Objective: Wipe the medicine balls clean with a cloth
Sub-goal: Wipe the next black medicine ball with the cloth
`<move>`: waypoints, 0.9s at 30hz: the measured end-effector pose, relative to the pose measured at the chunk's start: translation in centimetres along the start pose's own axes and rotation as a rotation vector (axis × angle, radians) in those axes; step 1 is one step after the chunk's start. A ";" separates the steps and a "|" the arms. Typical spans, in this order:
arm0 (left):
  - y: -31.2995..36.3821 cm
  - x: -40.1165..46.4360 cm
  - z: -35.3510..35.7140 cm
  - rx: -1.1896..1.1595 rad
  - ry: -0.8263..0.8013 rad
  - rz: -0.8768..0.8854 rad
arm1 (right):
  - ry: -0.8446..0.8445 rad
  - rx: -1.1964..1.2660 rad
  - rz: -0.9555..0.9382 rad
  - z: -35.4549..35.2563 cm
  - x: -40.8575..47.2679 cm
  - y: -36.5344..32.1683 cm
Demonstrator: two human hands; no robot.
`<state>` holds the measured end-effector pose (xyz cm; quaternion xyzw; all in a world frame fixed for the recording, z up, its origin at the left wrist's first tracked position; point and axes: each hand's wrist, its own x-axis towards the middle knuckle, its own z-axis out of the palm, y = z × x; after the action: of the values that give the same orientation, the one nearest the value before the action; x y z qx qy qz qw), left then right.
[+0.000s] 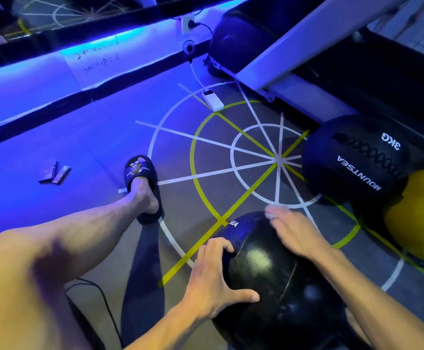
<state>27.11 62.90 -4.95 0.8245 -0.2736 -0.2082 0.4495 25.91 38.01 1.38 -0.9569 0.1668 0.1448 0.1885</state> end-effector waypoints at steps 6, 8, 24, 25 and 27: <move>-0.9 -0.7 0.1 -0.015 0.014 0.016 | -0.202 -0.112 -0.482 1.3 -4.0 -6.0; -1.0 -0.6 0.0 -0.020 0.015 0.011 | -0.124 -0.004 -0.334 -0.1 -3.0 -3.4; -3.9 3.0 -6.8 0.024 0.024 -0.050 | 0.416 0.540 0.204 4.8 -6.8 2.4; -3.1 2.9 -6.8 0.001 0.037 -0.024 | 0.454 0.530 0.135 5.3 -7.0 0.9; -1.7 2.4 -6.2 -0.007 -0.012 -0.013 | 0.460 0.404 -0.113 6.6 -8.4 -2.6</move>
<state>33.05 66.00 -3.52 0.8235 -0.2702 -0.2169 0.4492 17.89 45.22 -0.83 -0.9154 0.1770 -0.1225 0.3401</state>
